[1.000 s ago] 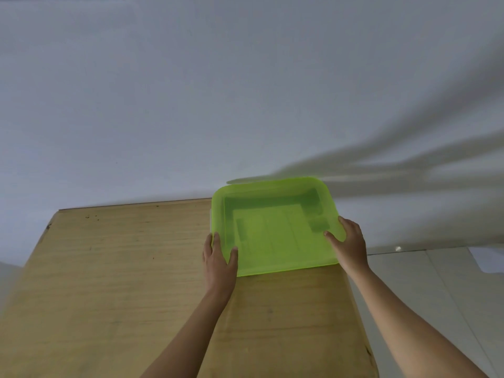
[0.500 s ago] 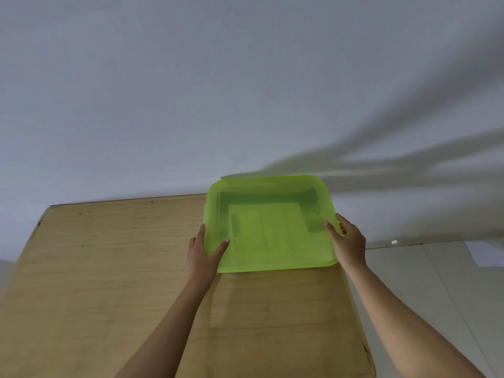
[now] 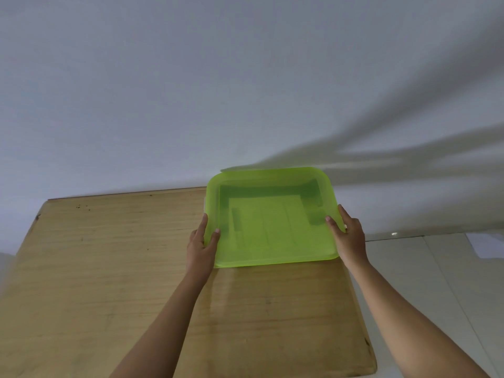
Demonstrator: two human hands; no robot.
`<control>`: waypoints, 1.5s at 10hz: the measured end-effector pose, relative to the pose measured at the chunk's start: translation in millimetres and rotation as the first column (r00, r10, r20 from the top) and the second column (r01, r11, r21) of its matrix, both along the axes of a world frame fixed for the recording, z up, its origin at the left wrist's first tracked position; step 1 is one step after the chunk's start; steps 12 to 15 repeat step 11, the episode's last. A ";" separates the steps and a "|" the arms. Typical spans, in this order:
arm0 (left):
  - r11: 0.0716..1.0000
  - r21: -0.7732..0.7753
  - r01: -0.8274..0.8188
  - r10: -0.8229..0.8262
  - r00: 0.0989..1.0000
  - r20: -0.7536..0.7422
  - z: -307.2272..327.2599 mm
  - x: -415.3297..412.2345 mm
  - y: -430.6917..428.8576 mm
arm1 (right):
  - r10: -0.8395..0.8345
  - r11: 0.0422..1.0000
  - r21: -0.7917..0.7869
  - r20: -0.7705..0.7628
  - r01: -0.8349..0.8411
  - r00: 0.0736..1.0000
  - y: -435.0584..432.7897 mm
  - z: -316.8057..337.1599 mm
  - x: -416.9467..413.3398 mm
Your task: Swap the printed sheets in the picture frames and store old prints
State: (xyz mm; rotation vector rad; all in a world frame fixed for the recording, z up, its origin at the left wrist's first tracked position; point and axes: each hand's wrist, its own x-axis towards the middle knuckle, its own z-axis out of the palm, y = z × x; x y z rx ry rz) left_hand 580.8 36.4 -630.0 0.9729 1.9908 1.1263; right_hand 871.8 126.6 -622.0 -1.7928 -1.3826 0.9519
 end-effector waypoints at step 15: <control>0.935 -0.286 0.211 -0.319 0.854 -0.411 32.3 -12.3 3.4 | 0.188 0.982 -0.070 0.433 -0.175 0.882 6.9 13.8 2.5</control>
